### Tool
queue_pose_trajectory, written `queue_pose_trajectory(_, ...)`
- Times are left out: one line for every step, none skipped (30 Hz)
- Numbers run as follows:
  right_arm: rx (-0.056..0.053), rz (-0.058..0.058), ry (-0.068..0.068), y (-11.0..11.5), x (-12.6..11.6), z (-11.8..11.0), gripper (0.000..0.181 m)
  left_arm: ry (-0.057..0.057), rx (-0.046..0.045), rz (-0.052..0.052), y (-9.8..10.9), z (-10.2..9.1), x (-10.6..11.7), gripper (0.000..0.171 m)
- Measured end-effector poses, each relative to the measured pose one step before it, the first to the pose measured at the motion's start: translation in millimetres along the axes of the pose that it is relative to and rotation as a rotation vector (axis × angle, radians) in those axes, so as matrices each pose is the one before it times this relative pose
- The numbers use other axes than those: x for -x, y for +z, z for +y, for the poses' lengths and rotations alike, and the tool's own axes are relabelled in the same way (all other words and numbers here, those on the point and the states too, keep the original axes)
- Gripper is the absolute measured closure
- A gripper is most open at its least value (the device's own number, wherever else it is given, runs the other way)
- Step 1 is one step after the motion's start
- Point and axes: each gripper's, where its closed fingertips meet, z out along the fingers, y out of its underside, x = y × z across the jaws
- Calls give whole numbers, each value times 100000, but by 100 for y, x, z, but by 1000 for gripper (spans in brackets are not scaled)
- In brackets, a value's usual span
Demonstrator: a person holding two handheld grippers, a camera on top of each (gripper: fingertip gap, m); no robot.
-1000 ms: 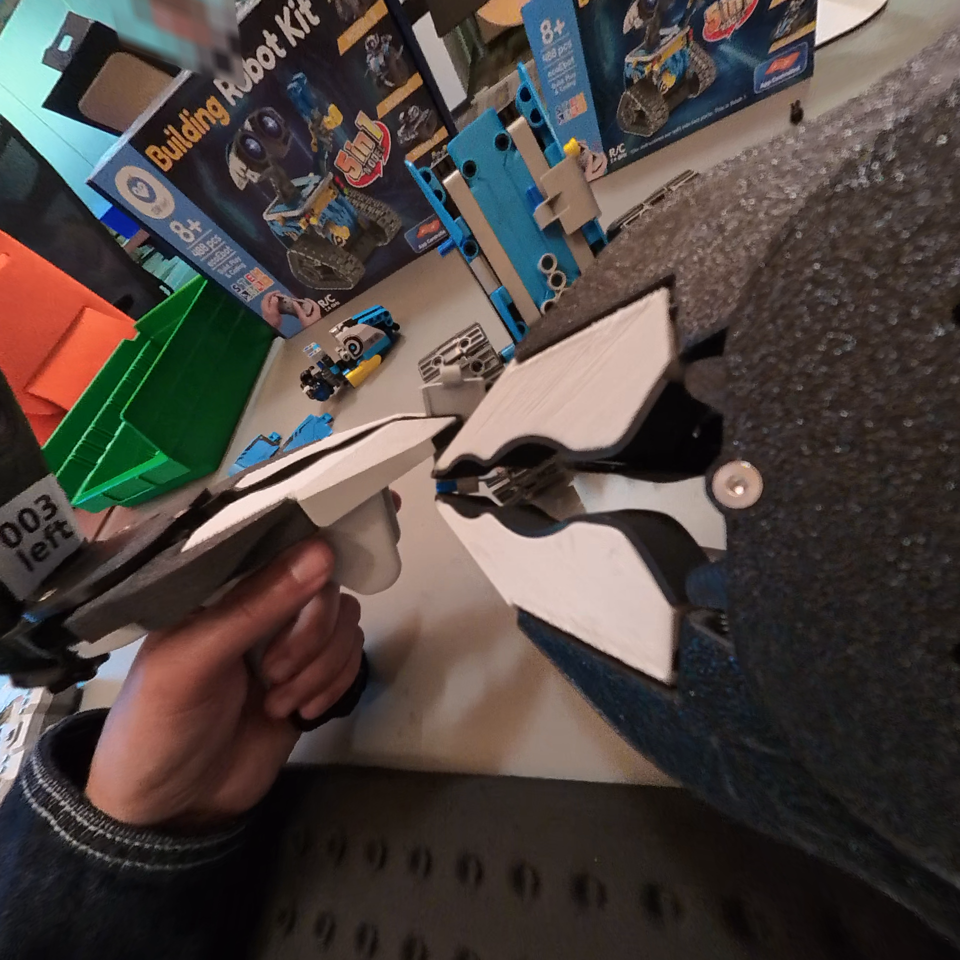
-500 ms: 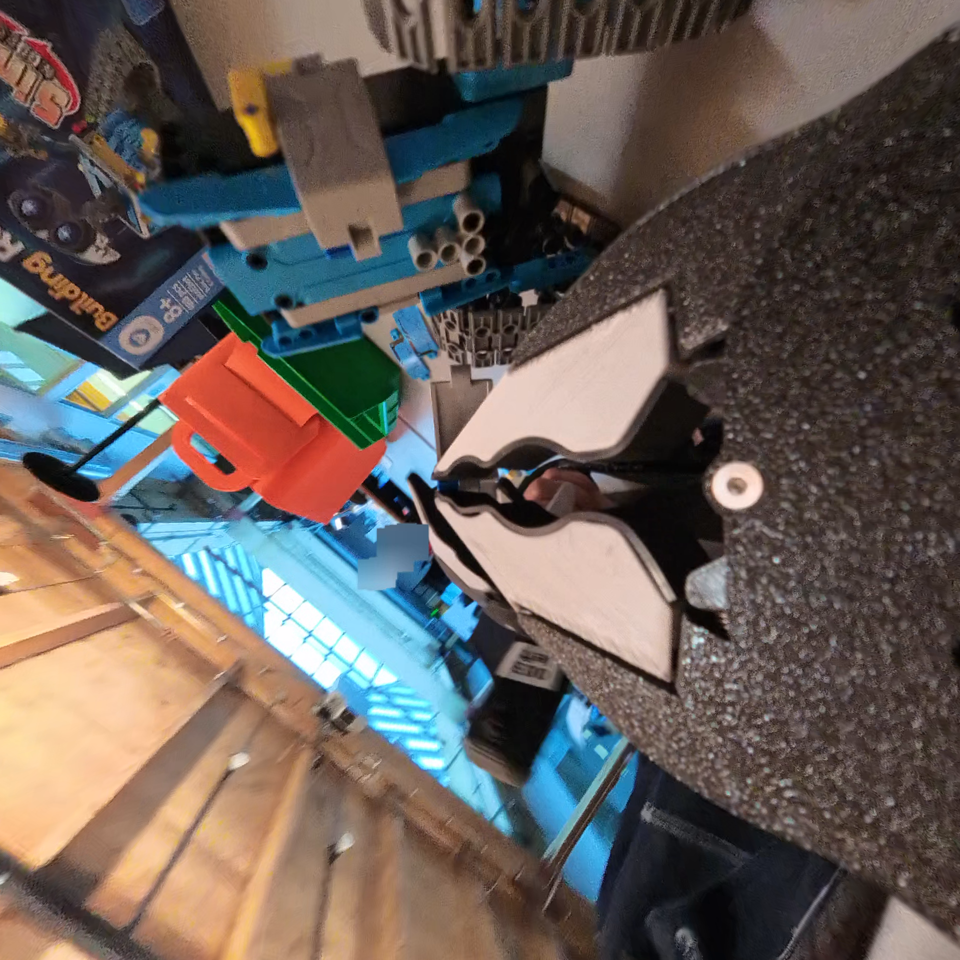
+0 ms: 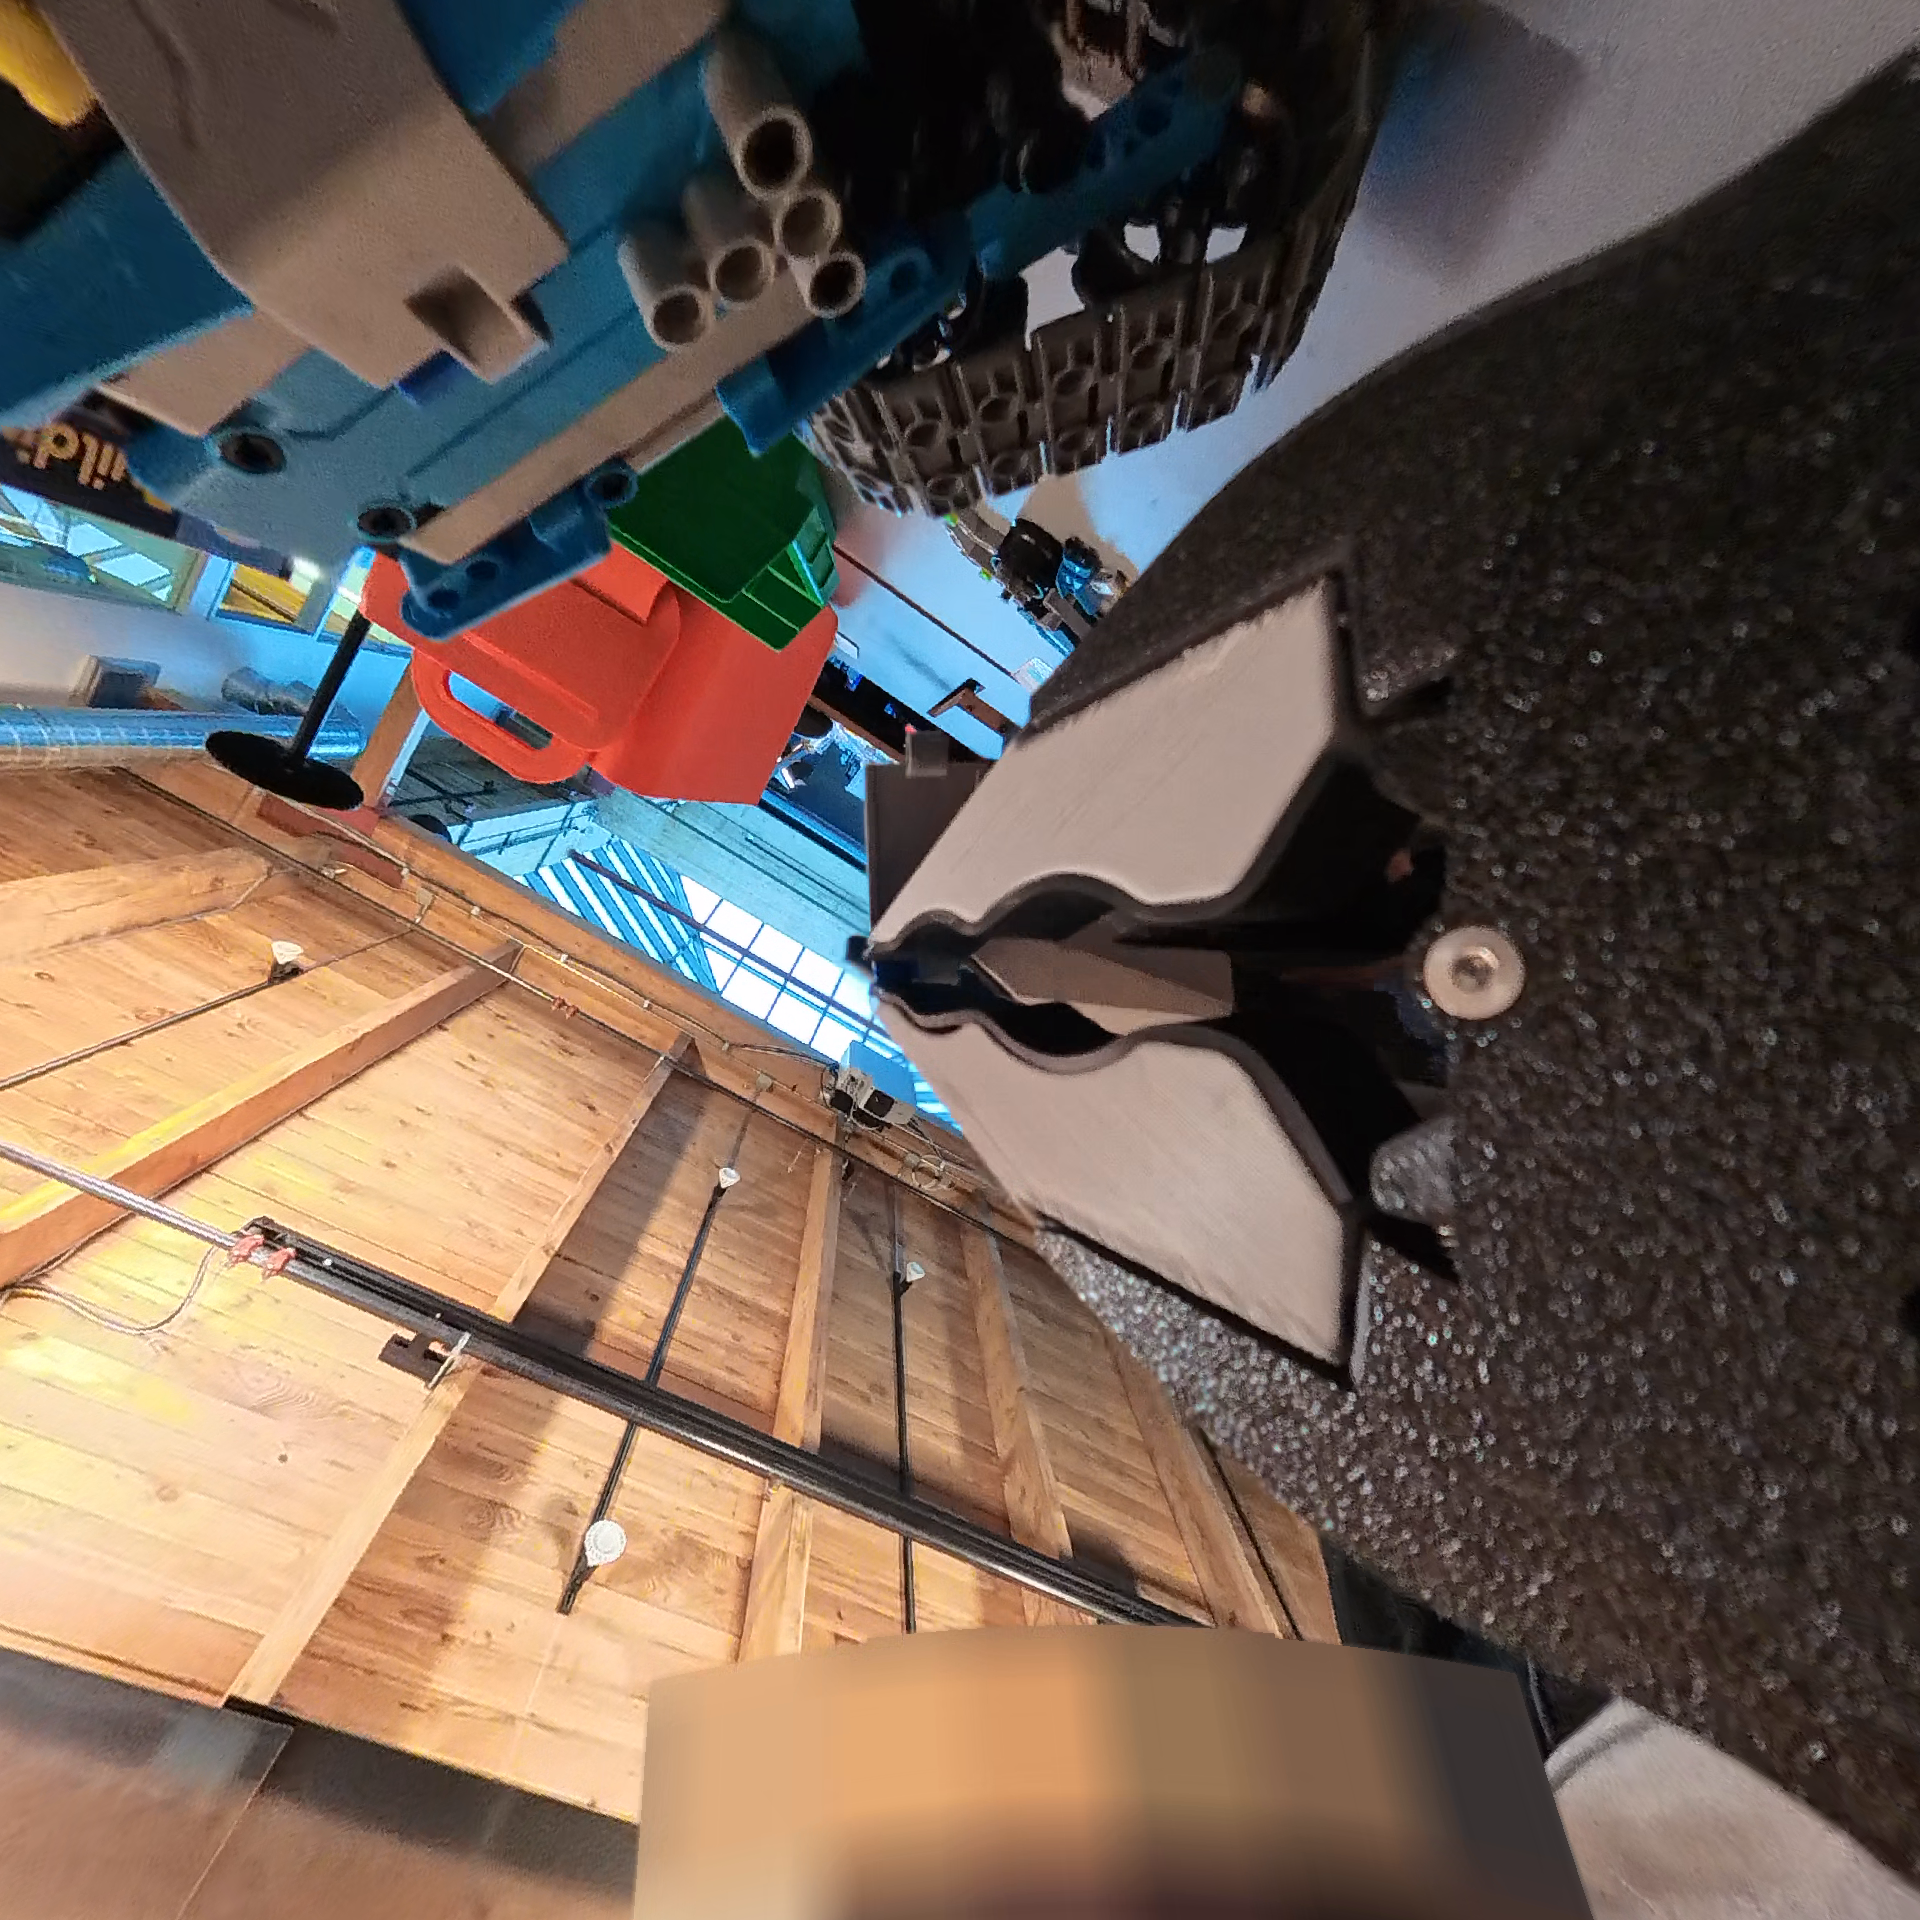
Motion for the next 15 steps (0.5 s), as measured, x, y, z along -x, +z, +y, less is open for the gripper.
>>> queue_pose_trajectory(883, 93, -757, -9, 38, 66, 180, 3983, -396, -1056, -67, -106, -105, 154)
queue_pose_trajectory(834, -574, -227, 3, 147, 50, 181, 3258, -635, -1389, -104, -181, 6, 156)
queue_pose_trajectory(750, -239, -337, 18, 115, 71, 180, 2195, -592, -665, -89, -158, -47, 157)
queue_pose_trajectory(621, 798, -455, 12, -54, 29, 178, 1506, -409, -257, -75, -86, -13, 160)
queue_pose_trajectory(606, 338, -386, 3, -35, 12, 177, 1065, -335, -227, -81, -46, 60, 164)
queue_pose_trajectory(702, 57, 304, 0, 2, 27, 177, 532, 129, 48, -36, 28, 44, 166)
queue_pose_trajectory(538, 1094, -324, -52, -202, 32, 177, 352, 718, 565, 12, 125, -58, 167)
queue_pose_trajectory(586, 1108, -44, -62, -212, 28, 178, 205, 872, 896, 15, 181, -114, 167)
queue_pose_trajectory(846, 181, 1034, -45, -103, 47, 178, 22, 445, 831, -12, 86, -85, 167)
queue_pose_trajectory(777, -1166, 2063, -120, 74, 11, 179, 855, -217, 489, -56, -55, -84, 168)
queue_pose_trajectory(-979, -594, 1042, -115, 31, -51, 180, 2608, -132, -155, -45, -72, -62, 168)
queue_pose_trajectory(-1496, -1842, 3184, -27, 97, -2, 181, 3818, -13, -1128, -50, -71, 5, 168)
queue_pose_trajectory(-1315, -4335, 7800, 1, 209, 22, 181, 3887, -358, -1596, -112, -130, 82, 169)
queue_pose_trajectory(-1893, -3397, 6630, 46, 62, 48, 181, 2812, -255, -1287, -128, -75, 101, 169)
queue_pose_trajectory(-766, -2058, 4134, 84, 84, 89, 181, 1580, -320, -1054, -118, -33, 112, 169)
